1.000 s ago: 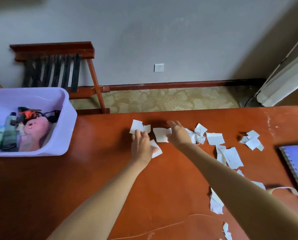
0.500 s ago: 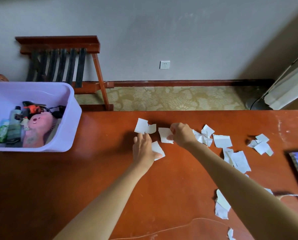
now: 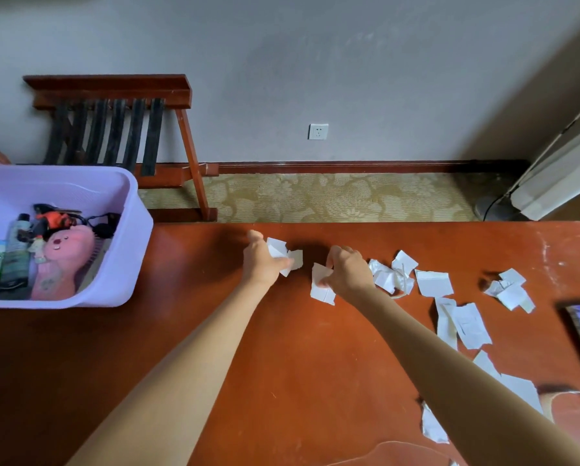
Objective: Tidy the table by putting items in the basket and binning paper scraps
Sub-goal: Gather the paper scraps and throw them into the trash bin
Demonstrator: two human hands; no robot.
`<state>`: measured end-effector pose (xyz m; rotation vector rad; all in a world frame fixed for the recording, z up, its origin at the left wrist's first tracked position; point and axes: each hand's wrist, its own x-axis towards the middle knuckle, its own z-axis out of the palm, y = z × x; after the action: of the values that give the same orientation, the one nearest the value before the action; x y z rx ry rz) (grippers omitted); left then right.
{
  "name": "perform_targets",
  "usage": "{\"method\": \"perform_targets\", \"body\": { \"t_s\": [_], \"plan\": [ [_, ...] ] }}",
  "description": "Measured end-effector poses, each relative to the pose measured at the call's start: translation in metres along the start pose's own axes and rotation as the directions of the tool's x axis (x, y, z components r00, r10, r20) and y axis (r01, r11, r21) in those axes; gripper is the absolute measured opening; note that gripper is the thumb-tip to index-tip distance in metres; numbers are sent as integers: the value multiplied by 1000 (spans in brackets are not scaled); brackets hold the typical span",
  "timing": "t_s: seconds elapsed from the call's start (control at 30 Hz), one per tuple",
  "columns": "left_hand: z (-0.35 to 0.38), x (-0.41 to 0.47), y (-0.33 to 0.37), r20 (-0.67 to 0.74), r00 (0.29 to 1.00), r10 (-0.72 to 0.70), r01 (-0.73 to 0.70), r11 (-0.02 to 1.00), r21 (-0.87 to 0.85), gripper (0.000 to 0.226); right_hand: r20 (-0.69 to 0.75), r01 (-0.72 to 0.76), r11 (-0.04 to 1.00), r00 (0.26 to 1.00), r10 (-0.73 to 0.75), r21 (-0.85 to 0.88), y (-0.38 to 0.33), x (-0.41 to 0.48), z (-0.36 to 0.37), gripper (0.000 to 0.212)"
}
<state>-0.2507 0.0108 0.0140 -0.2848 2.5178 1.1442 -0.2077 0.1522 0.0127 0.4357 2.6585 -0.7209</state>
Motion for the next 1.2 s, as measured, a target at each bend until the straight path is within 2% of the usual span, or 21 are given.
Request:
{"method": "perform_targets", "body": {
  "t_s": [0.07, 0.13, 0.33, 0.43, 0.53, 0.67, 0.73, 0.87, 0.93, 1.0, 1.1, 1.17, 1.2],
  "plan": [
    [6, 5, -1, 3, 1000, -29, 29, 998, 57, 66, -21, 27, 1000, 999, -26, 7, 1, -2, 1, 37],
    [12, 5, -2, -10, 1000, -25, 26, 993, 112, 66, -35, 46, 999, 998, -46, 7, 2, -5, 3, 35],
    [13, 2, 1, -82, 997, -1, 20, 973, 228, 46, -46, 31, 996, 999, -27, 82, 4, -8, 5, 33],
    [0, 3, -1, -15, 999, 41, -37, 984, 171, 26, -25, 18, 989, 1000, -15, 145, 7, -10, 6, 23],
    [-7, 1, 2, 113, 992, 61, -75, 989, 124, 35, -32, 22, 979, 999, -16, 202, 11, -13, 5, 17],
    [3, 1, 14, 198, 972, 124, -163, 967, 194, 58, -66, 29, 966, 998, -12, 258, 17, -17, 1, 17],
    [9, 3, 18, 206, 973, 108, -161, 952, 262, 60, -80, 25, 960, 997, -3, 278, 22, -19, -5, 12],
    [15, 3, 16, 139, 990, 13, -59, 942, 331, 52, -113, 48, 945, 994, -12, 323, 40, -25, -17, 18],
    [18, -1, 16, 81, 997, 10, -37, 940, 341, 51, -155, 26, 924, 987, 36, 381, 53, -27, -23, 20],
    [23, -7, 17, 37, 996, 75, -83, 928, 362, 43, -195, -24, 890, 973, 126, 456, 67, -27, -28, 29],
    [33, -21, 20, 34, 988, 154, -157, 946, 284, 31, -132, -131, 832, 962, 237, 539, 83, -28, -32, 56],
    [40, -30, 27, 66, 981, 183, -194, 952, 237, 28, -67, -220, 826, 953, 296, 518, 89, -29, -33, 68],
    [43, -33, 31, 93, 977, 190, -206, 955, 212, 28, -57, -247, 836, 948, 313, 490, 91, -29, -34, 66]
  ]
}}
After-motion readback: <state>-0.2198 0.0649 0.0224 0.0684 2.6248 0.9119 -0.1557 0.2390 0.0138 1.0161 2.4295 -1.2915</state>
